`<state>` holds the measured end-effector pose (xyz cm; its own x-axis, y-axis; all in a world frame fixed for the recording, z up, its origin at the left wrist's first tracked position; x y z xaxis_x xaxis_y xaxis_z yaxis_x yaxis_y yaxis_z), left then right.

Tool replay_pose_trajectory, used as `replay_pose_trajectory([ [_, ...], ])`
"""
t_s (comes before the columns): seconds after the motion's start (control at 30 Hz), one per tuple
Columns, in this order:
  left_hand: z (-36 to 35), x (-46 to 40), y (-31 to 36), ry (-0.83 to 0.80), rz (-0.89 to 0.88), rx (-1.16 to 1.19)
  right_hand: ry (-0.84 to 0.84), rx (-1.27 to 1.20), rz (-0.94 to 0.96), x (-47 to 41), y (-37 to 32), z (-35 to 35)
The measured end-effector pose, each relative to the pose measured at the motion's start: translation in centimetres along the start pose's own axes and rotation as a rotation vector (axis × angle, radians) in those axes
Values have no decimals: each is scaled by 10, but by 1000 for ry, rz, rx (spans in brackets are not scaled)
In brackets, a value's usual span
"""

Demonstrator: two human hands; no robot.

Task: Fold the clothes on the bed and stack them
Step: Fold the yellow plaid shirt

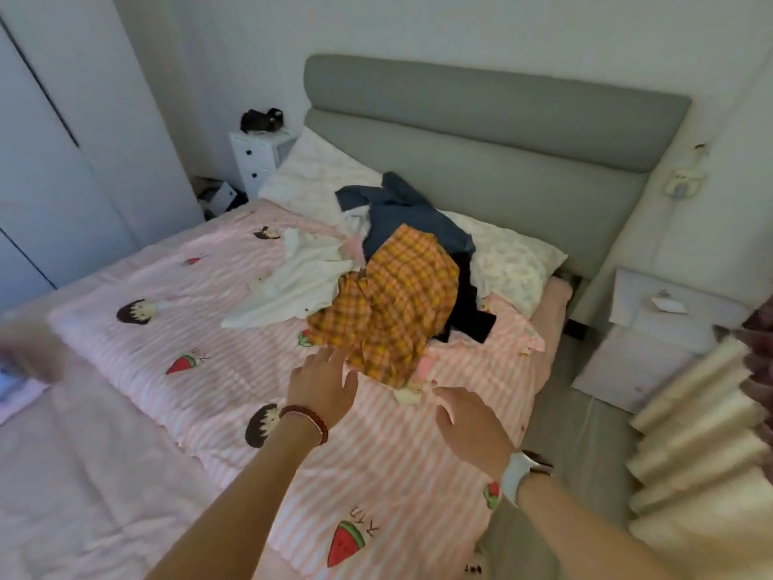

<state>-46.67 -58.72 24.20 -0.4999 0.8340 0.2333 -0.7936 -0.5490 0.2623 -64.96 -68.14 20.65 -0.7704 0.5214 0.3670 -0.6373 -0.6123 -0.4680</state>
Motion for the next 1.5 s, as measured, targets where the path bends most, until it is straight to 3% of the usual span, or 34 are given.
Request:
replay_pose_trajectory([
  [0.23, -27, -171, -28, -114, 210, 126, -19, -5, 45, -197, 54, 62],
  [0.4, -79, -297, -33, -261, 319, 235, 16, 162, 38, -336, 101, 101],
  [0.57, -108, -391, -46, -206, 352, 302, 56, 358, 74, -451, 116, 119],
  [0.73, -132, -452, -61, -240, 378, 346, -75, 462, 23, -514, 128, 101],
  [0.87, -140, -461, -71, -179, 463, 639, 3, 370, 141, -501, 123, 92],
  [0.93, -140, -460, -71, -203, 457, 591, 61, 361, 193, -488, 120, 90],
  [1.03, -134, -461, -68, -174, 474, 524, -48, 448, 108, -487, 126, 78],
  [1.1, -123, -457, -61, -7, 489, 630, -94, 478, 118, -491, 127, 76],
  [1.2, -101, -426, -64, 303, 520, 1003, -23, 431, 154, -488, 121, 93],
  [1.27, -80, -392, -72, 416, 475, 1103, 25, 403, 200, -478, 115, 100],
  [1.4, -38, -307, -66, 358, 220, 895, 55, 469, 427, -443, 80, 101],
  [1.5, -45, -236, -73, 226, 247, 877, -66, 513, 543, -409, 48, 75],
])
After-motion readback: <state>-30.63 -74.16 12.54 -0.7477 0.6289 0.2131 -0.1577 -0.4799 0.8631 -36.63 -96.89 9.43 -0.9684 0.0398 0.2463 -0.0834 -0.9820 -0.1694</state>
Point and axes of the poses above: each hand's wrist, its own x-axis away from the middle knuckle, its own z-axis out of the back of the hand, y = z × x, the point moved 8 cm from there along -x, towards the middle knuckle, and after that the axes turned 14 degrees about -y, right-handed, at the moved point
